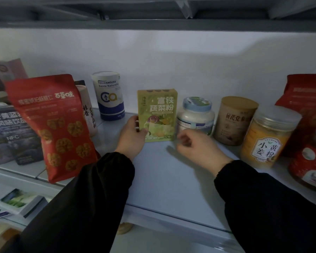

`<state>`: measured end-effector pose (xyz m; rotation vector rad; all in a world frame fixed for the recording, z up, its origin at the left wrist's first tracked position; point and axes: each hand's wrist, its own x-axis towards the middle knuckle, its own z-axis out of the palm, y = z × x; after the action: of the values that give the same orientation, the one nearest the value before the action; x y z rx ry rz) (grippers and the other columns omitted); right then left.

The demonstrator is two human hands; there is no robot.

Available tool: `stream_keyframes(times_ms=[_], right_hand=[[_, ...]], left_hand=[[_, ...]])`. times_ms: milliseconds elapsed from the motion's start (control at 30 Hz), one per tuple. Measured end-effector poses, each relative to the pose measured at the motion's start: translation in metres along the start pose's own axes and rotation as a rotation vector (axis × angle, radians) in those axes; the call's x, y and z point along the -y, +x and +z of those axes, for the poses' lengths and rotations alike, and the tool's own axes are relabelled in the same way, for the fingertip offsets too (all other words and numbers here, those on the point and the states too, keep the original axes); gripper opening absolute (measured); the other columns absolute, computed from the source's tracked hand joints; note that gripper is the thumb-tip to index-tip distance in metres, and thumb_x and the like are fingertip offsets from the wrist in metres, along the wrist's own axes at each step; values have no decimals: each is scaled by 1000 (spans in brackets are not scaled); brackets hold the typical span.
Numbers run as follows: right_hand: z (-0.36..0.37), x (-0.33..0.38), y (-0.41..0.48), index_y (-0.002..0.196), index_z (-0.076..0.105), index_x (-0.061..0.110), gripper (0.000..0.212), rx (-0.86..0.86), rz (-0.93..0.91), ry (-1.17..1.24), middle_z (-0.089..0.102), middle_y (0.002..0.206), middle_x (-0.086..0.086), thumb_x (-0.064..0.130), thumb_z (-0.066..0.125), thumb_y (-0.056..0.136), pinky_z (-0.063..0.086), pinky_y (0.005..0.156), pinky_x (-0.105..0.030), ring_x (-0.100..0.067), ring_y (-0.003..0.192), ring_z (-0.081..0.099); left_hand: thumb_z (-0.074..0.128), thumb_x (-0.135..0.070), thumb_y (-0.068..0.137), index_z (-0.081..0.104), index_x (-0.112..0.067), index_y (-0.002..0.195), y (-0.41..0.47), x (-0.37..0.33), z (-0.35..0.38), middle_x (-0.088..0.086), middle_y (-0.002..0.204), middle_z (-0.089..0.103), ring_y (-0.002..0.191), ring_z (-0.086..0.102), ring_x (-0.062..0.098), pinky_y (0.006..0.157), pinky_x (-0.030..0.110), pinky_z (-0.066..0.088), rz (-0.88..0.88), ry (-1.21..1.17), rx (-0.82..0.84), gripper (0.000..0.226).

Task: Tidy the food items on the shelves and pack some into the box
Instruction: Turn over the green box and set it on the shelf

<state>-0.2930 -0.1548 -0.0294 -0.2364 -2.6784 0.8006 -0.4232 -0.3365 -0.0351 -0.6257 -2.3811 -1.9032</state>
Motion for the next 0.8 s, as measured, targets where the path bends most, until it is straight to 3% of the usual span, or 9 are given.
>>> stream_keyframes(times_ms=[67,133,233,300,500,700,800], right_hand=[[4,-4,-1,112,69,28,23,50,-20,-45,66,112,1,35,68,90,52,97,-36,-15,104,64],[7,-4,0,114,71,27,25,72,-46,-49,67,114,1,35,69,90,51,99,-35,-14,106,63],[10,-4,3,120,71,23,31,124,-60,-108,64,119,-1,36,71,91,42,97,-23,-16,113,60],[10,-5,4,124,70,22,36,144,-67,-144,63,125,-3,36,71,92,40,100,-23,-18,119,57],[11,-5,5,128,69,23,40,158,-56,-149,60,125,-2,38,72,91,35,99,-17,-16,122,54],[11,0,3,127,68,24,62,166,-64,-180,62,122,-1,59,53,78,42,105,-27,-18,121,55],[12,4,1,138,62,31,70,214,-95,-183,58,131,3,67,51,80,39,111,-27,-14,128,51]], left_hand=[[54,-10,103,58,-30,121,13,3,-1,-20,104,65,91,62,-4,61,3,42,14,89,11,27],[50,-15,105,61,-28,122,25,8,-1,-14,110,68,98,63,3,64,2,39,28,158,35,24],[48,-21,104,63,-27,126,39,11,4,-7,117,70,106,66,13,78,21,47,58,211,68,28],[48,-23,104,61,-24,128,47,12,7,-3,119,70,107,67,19,84,31,48,75,245,79,27],[48,-18,105,53,-30,124,60,15,10,-5,118,65,110,64,22,99,41,52,68,247,109,24],[45,-16,106,53,-16,136,59,15,9,-4,118,60,104,59,17,88,30,43,80,289,118,31],[49,-26,104,57,-16,128,55,17,8,1,119,67,107,64,25,90,36,49,34,343,102,27]])
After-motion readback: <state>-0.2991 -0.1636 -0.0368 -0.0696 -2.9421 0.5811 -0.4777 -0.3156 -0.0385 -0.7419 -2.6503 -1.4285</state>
